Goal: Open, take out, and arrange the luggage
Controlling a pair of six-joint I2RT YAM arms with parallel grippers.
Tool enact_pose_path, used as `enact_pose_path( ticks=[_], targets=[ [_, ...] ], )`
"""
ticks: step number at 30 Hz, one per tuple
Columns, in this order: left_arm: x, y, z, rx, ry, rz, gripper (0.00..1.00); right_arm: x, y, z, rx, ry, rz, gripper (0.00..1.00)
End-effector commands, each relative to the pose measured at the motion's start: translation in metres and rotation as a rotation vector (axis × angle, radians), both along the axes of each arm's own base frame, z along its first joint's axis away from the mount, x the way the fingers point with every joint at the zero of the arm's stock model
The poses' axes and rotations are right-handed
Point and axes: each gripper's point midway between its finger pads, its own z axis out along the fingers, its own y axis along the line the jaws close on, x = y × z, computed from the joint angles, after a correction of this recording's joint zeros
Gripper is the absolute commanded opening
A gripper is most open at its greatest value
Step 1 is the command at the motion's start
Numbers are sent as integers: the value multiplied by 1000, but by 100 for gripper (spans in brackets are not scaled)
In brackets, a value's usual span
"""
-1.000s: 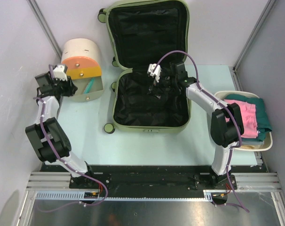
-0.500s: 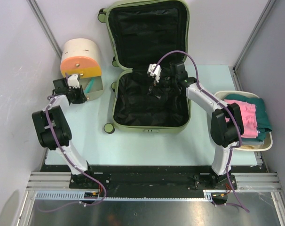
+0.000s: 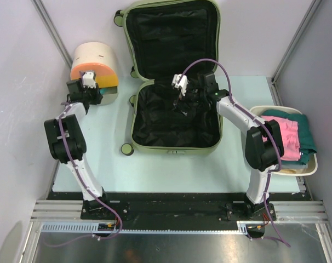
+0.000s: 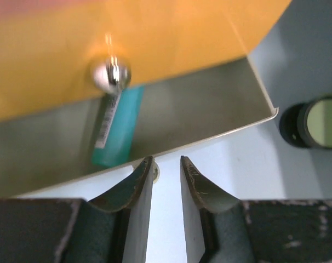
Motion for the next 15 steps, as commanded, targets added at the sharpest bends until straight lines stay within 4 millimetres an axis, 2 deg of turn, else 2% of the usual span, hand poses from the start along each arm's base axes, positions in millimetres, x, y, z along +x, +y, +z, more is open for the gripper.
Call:
enact_pose_path(
  ticks=[1, 2, 3, 6, 7, 8, 10, 15],
  targets=[
    [48, 5, 39, 81, -181, 18, 31, 10, 3, 22, 16, -30, -14, 99],
    [55, 5, 47, 106, -212, 0, 31, 10, 3, 22, 15, -27, -14, 100],
    [59, 4, 36, 115, -203, -14, 32, 13, 2, 21, 12, -31, -14, 100],
    [70, 2, 37, 174, -238, -62, 32, 16, 1, 17, -2, -22, -16, 100],
    [72, -1, 28, 183, -231, -79, 32, 18, 0, 20, -2, -24, -19, 100],
    [76, -1, 31, 213, -249, -96, 31, 19, -1, 19, -4, -23, -21, 100],
    [79, -2, 27, 235, -255, -112, 31, 22, -3, 20, -8, -24, -25, 99],
    [73, -6, 39, 285, -298, -161, 30, 24, -4, 19, -9, -17, -28, 100]
  ],
)
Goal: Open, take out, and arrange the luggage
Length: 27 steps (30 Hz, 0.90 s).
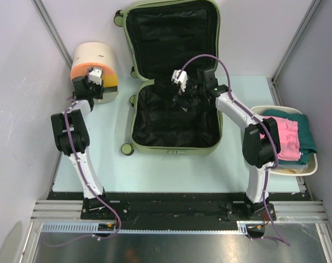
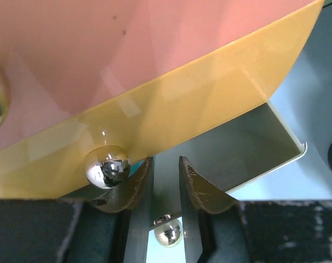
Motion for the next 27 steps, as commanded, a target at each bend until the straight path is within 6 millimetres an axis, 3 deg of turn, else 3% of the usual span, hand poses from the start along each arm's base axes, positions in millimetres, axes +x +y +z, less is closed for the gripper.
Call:
enact_pose_path(
  ticks=[1, 3, 4, 5, 7, 13, 17, 21, 23, 24, 25, 27],
  targets=[
    [3, -9, 52, 99, -144, -88, 30, 7, -2, 13, 7, -24, -5, 100],
    [-9, -15, 53, 121, -148, -121, 30, 6, -2, 12, 12, -17, -6, 100],
    [-15, -17, 69, 138, -176, -129, 30, 6, -2, 11, 14, -11, -6, 100],
    [-24, -19, 64, 162, -167, -145, 31, 6, -2, 12, 20, -10, -6, 100],
    [-35, -21, 79, 191, -191, -158, 31, 4, 0, 11, 27, -8, -3, 100],
    [-63, -11, 62, 261, -148, -157, 30, -3, 1, 9, 41, 2, 4, 100],
    [-66, -14, 46, 278, -82, -200, 29, -3, -1, 11, 43, -3, -1, 100],
    [-61, -10, 10, 340, 35, -231, 26, -2, -5, 11, 39, -2, -14, 100],
    [-53, -5, 12, 361, 31, -224, 26, -3, -5, 9, 36, 2, -15, 100],
    [-49, -3, 3, 364, 46, -216, 26, -2, -6, 10, 35, 0, -19, 100],
    [-42, -1, 10, 375, 32, -207, 26, -2, -6, 10, 35, 2, -20, 100],
    [-34, 0, 0, 390, 44, -204, 27, -2, -7, 8, 32, 6, -23, 100]
  ],
)
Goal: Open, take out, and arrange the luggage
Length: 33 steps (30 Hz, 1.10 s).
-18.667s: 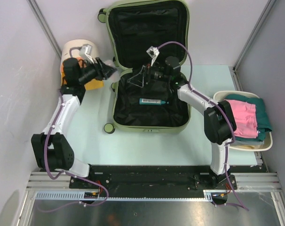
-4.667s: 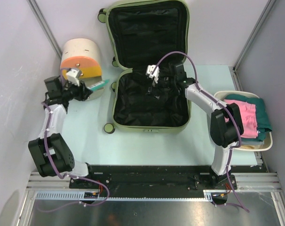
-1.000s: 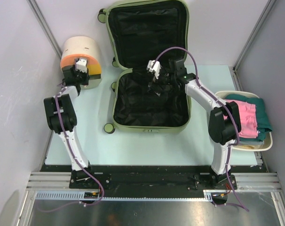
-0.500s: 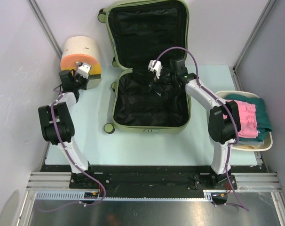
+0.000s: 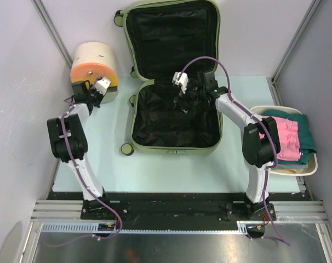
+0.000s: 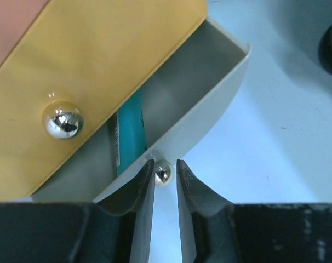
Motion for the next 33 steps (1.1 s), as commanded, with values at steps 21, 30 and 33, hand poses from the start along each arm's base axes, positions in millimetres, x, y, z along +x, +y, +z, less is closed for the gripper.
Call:
enact_pose_path(
  ticks=[21, 30, 33],
  targets=[
    [57, -7, 34, 114, -143, -56, 44, 6, -7, 27, 34, -29, -56, 100],
    [-22, -41, 109, -99, -91, 37, 98, 16, -51, 55, 167, -22, -197, 100],
    [-42, -63, 127, -131, -19, 82, 100, 26, -78, 70, 245, -8, -283, 100]
  ],
)
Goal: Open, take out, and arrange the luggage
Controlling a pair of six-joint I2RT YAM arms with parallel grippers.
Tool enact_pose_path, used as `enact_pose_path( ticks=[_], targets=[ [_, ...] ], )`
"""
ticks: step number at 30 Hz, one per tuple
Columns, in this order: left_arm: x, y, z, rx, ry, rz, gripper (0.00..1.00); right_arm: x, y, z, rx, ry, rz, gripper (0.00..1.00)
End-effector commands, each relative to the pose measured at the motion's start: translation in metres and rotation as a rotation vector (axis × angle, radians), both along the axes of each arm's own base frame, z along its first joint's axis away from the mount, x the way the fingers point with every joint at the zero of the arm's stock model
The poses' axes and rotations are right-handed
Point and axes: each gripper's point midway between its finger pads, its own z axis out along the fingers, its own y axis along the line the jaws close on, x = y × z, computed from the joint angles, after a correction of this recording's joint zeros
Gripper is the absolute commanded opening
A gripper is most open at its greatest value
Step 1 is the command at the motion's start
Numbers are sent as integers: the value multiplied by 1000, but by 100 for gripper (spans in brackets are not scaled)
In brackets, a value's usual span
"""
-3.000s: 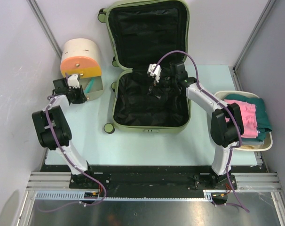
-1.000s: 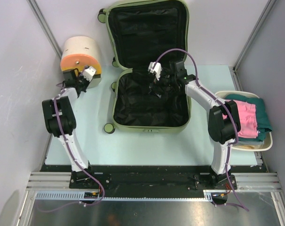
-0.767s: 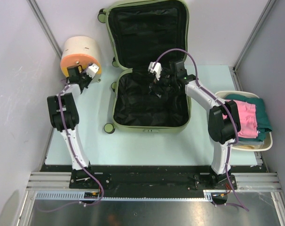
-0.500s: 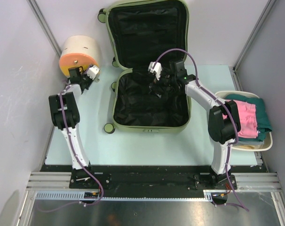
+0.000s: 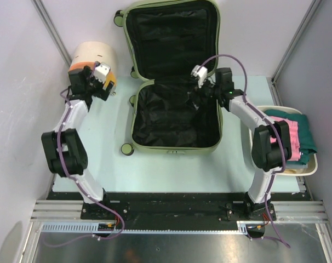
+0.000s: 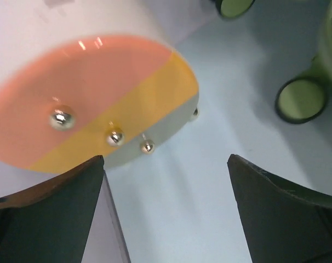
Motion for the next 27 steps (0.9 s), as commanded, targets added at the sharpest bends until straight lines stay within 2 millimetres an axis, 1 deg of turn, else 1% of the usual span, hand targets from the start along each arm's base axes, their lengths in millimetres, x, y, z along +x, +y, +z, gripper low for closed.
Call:
enact_pose_path(
  ticks=[1, 2, 3, 4, 5, 6, 7, 8, 9, 10, 11, 12, 13, 14, 15, 16, 17, 18, 20, 21, 22, 24, 27],
  targets=[
    [-30, -39, 67, -106, 27, 59, 100, 17, -35, 72, 174, -94, -135, 100],
    [-34, -52, 72, -121, 47, 51, 100, 22, -42, 83, 201, -114, -168, 100],
    [-45, -61, 65, -164, 127, 63, 100, 28, -57, 86, 244, -70, -232, 100],
    [-47, -70, 81, -195, 129, 44, 100, 30, -64, 89, 266, -59, -267, 100],
    [-51, -81, 79, -221, 167, 26, 100, 34, -74, 90, 281, -43, -315, 100],
    [-61, -86, 73, -253, 237, 30, 100, 35, -90, 98, 322, -19, -369, 99],
    [-65, -105, 80, -273, 248, -14, 100, 34, -99, 92, 327, 4, -400, 100],
    [-71, -117, 79, -300, 276, -35, 100, 34, -108, 92, 336, 10, -434, 100],
    [-72, -122, 79, -358, 297, 5, 100, 32, -116, 95, 338, 6, -458, 100],
    [-74, -125, 77, -385, 314, 30, 100, 32, -132, 91, 347, 34, -509, 100],
    [-78, -129, 70, -406, 351, 55, 100, 29, -139, 83, 341, 52, -543, 100],
    [-81, -133, 68, -434, 376, 67, 100, 27, -147, 79, 336, 64, -571, 100],
    [-84, -135, 64, -434, 394, 64, 100, 24, -153, 83, 340, 60, -609, 100],
    [-88, -136, 61, -431, 407, 64, 100, 23, -165, 66, 303, 93, -692, 100],
    [-91, -136, 57, -417, 412, 61, 100, 20, -169, 60, 282, 105, -727, 100],
    [-96, -135, 46, -409, 437, 68, 100, 15, -173, 52, 254, 123, -765, 100],
    [-100, -137, 43, -402, 443, 74, 100, 10, -179, 39, 208, 128, -822, 100],
    [-103, -134, 32, -388, 462, 99, 100, 6, -183, 32, 189, 132, -845, 100],
    [-108, -134, 28, -376, 469, 108, 100, -5, -183, 31, 173, 130, -846, 100],
    [-111, -134, 24, -372, 479, 117, 100, -12, -183, 20, 158, 152, -844, 100],
    [-113, -133, 23, -371, 480, 120, 100, -16, -183, 24, 160, 146, -847, 100],
    [-115, -135, 23, -371, 480, 104, 100, -25, -179, 20, 145, 161, -841, 100],
    [-120, -138, 39, -359, 429, 73, 100, -31, -173, 32, 120, 119, -824, 100]
  ],
)
